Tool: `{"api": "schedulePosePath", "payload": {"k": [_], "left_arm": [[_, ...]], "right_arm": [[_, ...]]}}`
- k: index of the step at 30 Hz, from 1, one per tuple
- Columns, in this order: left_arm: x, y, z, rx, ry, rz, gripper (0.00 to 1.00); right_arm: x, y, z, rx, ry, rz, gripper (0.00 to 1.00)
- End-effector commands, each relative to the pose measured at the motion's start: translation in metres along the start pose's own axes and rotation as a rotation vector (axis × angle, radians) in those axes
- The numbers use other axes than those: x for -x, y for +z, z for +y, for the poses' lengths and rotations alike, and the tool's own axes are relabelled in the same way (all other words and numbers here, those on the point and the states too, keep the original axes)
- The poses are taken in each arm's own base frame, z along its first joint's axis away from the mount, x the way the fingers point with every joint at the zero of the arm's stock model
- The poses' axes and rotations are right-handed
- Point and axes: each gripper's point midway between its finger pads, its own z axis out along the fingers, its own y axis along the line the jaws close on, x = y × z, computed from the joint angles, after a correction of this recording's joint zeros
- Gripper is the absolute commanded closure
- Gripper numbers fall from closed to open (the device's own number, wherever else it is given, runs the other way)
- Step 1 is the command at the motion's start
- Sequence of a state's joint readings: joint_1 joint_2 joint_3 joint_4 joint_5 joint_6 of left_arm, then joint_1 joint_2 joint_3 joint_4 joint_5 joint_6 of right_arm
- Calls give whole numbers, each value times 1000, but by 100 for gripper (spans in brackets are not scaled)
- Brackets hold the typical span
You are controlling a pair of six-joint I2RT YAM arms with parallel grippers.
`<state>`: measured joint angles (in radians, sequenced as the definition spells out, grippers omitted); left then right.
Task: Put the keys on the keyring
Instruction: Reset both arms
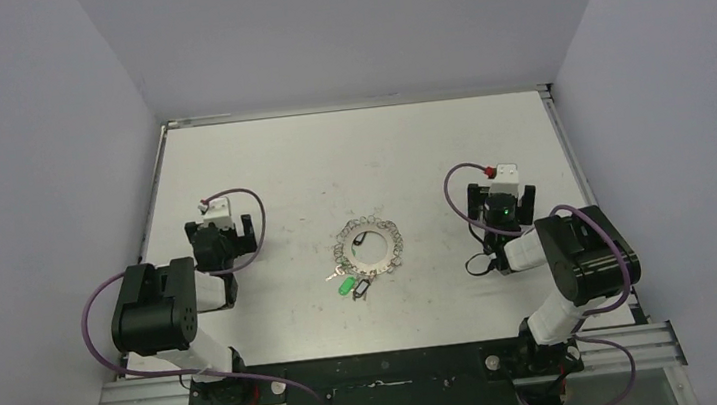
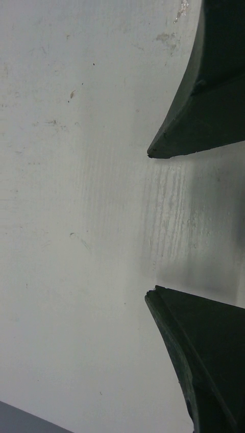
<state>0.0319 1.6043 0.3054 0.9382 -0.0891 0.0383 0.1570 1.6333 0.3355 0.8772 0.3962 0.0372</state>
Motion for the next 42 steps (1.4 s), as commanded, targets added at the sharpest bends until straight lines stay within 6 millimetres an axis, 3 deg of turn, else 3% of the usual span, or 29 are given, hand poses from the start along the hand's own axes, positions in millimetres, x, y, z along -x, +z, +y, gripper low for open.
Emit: {"api": "schedulePosePath", "payload": {"k": [1, 42], "left_arm": [[28, 6, 3, 18, -20, -95, 3], [28, 11, 8, 49, -42, -72, 3]], "right_arm": [[39, 8, 3, -1, 52, -105, 0], [39, 10, 5, 14, 54, -100, 0]]}}
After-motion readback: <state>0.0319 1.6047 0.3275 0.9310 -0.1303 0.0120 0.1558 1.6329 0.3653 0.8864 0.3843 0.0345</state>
